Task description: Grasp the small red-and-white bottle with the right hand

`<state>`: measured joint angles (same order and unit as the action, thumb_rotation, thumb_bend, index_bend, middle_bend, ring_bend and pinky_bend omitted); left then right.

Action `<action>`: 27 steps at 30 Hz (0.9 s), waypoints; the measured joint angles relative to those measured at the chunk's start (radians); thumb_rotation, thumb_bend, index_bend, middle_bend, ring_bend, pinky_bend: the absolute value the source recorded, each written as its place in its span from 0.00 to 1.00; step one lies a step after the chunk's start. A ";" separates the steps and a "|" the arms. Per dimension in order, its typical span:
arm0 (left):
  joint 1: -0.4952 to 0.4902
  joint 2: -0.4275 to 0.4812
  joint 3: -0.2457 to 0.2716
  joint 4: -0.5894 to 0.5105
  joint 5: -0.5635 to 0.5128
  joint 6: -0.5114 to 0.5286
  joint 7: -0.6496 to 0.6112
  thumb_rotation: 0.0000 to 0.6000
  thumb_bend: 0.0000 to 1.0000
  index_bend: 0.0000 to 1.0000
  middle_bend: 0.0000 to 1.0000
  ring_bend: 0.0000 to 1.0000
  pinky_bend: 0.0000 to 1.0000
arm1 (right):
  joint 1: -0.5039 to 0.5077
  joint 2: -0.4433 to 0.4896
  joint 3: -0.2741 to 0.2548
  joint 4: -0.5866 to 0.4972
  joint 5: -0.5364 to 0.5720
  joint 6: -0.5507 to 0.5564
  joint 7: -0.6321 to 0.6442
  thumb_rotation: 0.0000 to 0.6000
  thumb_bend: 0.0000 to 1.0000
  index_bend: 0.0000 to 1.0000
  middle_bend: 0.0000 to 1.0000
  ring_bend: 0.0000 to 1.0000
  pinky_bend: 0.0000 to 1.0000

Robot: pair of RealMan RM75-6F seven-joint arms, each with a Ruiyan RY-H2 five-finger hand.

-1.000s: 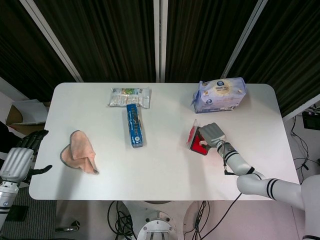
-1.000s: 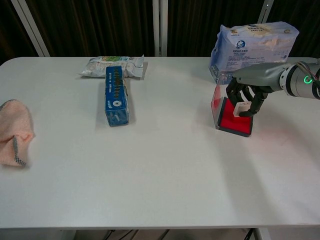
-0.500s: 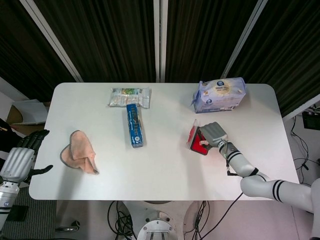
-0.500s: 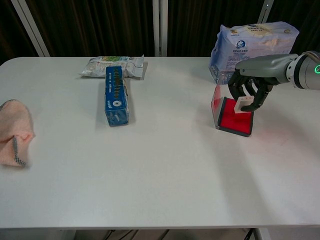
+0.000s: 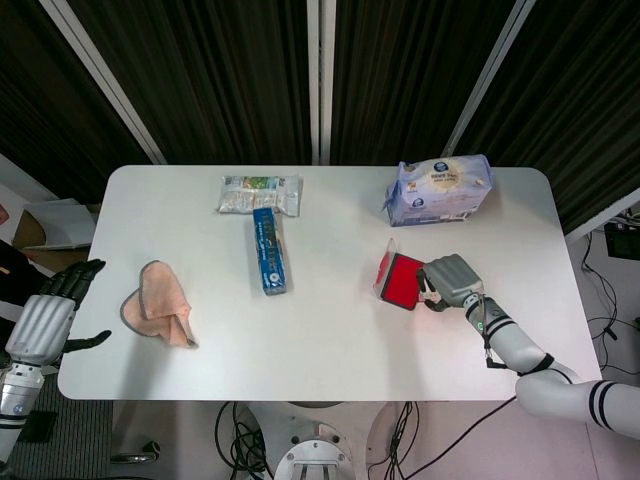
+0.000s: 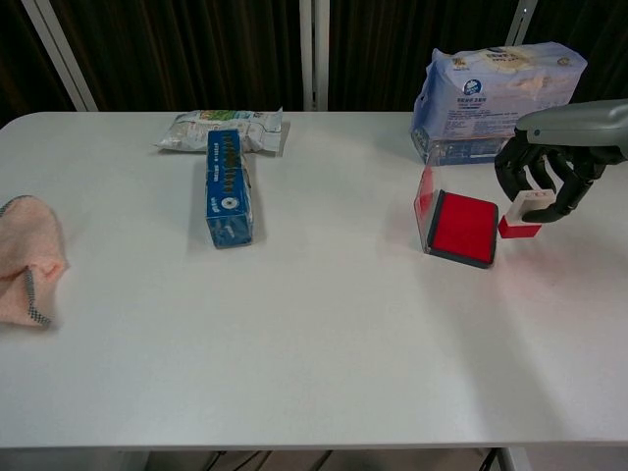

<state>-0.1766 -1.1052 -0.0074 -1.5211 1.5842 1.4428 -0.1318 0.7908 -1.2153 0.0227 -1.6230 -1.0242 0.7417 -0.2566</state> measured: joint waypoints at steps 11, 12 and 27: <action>-0.005 -0.009 0.004 -0.003 0.014 -0.001 0.003 0.99 0.02 0.06 0.09 0.08 0.18 | -0.119 0.026 -0.073 0.045 -0.128 0.042 0.111 1.00 0.33 0.68 0.55 0.57 0.63; -0.005 -0.010 0.004 -0.003 0.016 0.002 0.003 0.99 0.02 0.06 0.09 0.08 0.18 | -0.123 0.022 -0.075 0.057 -0.135 0.041 0.122 1.00 0.33 0.68 0.55 0.57 0.63; -0.003 -0.008 0.004 -0.001 0.014 0.005 0.002 1.00 0.02 0.06 0.09 0.08 0.18 | -0.157 -0.043 -0.066 0.157 -0.202 0.018 0.190 1.00 0.32 0.65 0.54 0.57 0.63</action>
<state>-0.1791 -1.1127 -0.0030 -1.5218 1.5977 1.4479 -0.1300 0.6338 -1.2583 -0.0428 -1.4661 -1.2262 0.7593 -0.0661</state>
